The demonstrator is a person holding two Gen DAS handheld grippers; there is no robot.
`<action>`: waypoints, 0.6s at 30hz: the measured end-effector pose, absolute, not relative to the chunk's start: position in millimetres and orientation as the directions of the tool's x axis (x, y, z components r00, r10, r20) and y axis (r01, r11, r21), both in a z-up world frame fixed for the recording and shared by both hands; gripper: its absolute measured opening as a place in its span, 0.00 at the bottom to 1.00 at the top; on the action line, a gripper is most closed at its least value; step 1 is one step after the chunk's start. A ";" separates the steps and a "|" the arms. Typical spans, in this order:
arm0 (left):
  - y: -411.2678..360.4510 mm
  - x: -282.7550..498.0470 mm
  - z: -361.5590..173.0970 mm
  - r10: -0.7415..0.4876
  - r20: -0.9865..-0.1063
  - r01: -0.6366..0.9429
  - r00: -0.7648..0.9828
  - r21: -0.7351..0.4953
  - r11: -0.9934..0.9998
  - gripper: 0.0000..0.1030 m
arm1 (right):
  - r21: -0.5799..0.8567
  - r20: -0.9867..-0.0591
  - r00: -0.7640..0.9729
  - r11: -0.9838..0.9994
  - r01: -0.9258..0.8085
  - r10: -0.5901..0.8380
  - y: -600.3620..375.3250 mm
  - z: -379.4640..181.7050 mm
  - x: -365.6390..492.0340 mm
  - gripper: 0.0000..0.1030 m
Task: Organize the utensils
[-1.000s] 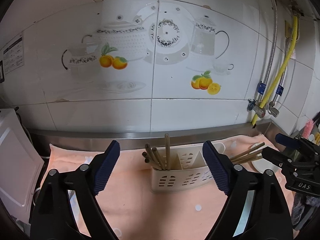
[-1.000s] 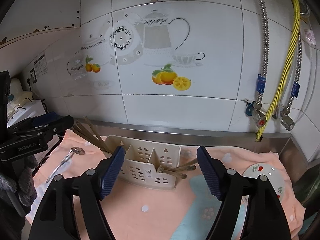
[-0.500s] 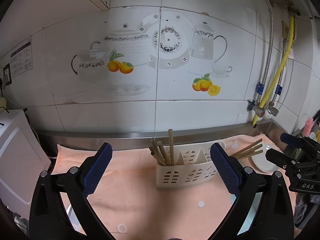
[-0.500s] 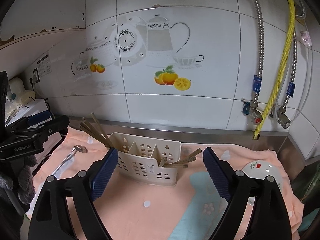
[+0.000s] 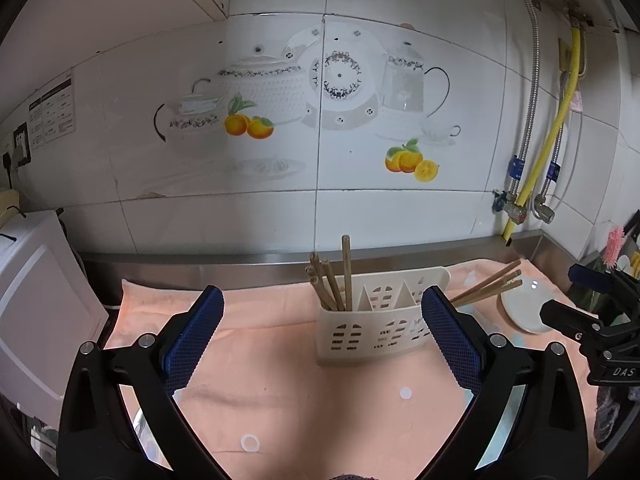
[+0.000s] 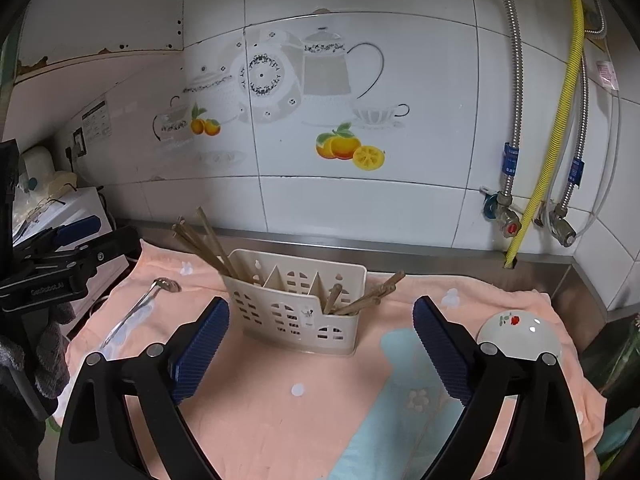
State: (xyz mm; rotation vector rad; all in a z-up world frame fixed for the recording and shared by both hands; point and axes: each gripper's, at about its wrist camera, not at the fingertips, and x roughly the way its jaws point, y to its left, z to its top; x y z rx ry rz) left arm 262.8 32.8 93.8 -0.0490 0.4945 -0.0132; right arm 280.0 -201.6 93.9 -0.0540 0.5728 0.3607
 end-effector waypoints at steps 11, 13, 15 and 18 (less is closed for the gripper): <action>32.4 244.9 86.6 -0.035 -0.484 0.016 0.874 -0.044 0.999 0.95 | 0.032 -0.539 0.783 0.937 -0.348 0.310 -201.3 91.0 262.3 0.88; 32.4 240.1 85.4 -0.037 -0.484 0.020 0.874 -0.042 0.999 0.95 | 0.036 -0.540 0.782 0.937 -0.348 0.311 -202.3 89.7 258.6 0.88; 31.5 236.2 84.1 -0.040 -0.487 0.025 0.873 -0.038 0.999 0.95 | 0.040 -0.541 0.782 0.938 -0.344 0.310 -203.0 88.6 255.4 0.88; 31.1 229.5 81.9 -0.042 -0.487 0.029 0.872 -0.033 0.999 0.95 | 0.043 -0.543 0.781 0.939 -0.340 0.307 -204.6 85.9 250.4 0.88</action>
